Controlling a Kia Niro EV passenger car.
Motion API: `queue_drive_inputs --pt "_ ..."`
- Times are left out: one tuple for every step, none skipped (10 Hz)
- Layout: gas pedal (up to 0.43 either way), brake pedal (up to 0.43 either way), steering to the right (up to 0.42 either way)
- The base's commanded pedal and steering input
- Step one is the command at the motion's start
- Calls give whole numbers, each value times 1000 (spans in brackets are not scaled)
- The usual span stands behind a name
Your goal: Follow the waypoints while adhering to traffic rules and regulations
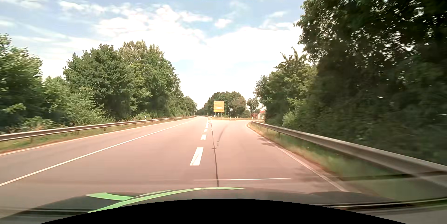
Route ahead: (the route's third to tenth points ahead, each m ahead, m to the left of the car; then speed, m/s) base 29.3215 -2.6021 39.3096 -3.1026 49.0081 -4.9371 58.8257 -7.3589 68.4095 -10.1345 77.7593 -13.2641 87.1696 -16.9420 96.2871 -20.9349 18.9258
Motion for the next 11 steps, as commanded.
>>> queue_drive_inputs --pt "0 177 11" --pt "0 177 13" --pt "0 171 15" --pt "0 165 17" --pt "0 152 21" --pt "0 146 24" --pt "0 134 24" --pt "0 116 24" --pt "0 79 25" --pt "0 43 25" --pt "0 6 26"
